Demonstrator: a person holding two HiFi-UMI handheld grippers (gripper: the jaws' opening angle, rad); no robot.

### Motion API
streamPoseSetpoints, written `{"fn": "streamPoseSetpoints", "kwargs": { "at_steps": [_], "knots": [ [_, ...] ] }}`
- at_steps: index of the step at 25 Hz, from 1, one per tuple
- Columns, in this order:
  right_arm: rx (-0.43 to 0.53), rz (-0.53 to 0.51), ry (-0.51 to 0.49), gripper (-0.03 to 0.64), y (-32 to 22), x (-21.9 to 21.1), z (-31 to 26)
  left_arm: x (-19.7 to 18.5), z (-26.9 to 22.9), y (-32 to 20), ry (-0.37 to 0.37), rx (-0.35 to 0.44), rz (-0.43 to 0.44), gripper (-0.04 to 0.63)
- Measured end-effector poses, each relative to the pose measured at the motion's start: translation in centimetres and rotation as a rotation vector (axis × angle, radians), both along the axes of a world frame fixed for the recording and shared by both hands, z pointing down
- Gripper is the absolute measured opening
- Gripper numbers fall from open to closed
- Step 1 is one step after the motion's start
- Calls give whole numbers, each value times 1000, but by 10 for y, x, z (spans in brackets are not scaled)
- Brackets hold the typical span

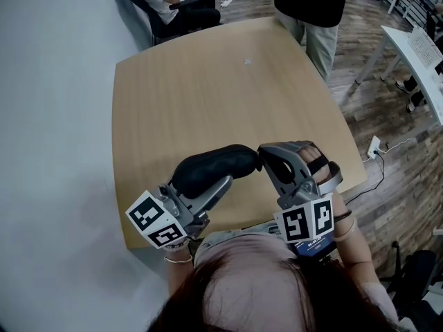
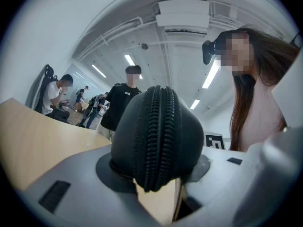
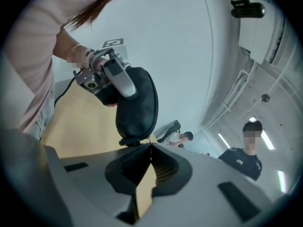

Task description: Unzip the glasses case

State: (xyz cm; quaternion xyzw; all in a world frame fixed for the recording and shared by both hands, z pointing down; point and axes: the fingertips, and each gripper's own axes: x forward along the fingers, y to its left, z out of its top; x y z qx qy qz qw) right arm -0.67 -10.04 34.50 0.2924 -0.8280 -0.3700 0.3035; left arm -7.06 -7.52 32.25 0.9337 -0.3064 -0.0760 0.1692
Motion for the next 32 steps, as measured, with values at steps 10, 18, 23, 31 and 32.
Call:
{"fn": "streamPoseSetpoints", "kwargs": {
  "at_steps": [10, 18, 23, 31, 32],
  "knots": [
    [3, -6, 10, 15, 1, 0, 1, 3, 6, 2, -21, -22, 5, 206],
    [7, -16, 8, 15, 1, -2, -1, 10, 15, 0, -70, -40, 7, 206],
    [18, -16, 31, 15, 1, -2, 1, 11, 17, 0, -92, -48, 7, 206],
    [21, -18, 52, 15, 1, -3, 5, 15, 25, -2, -132, -63, 5, 206],
    [22, -19, 54, 15, 1, -4, 5, 15, 26, -1, -141, -64, 5, 206]
  ]
}}
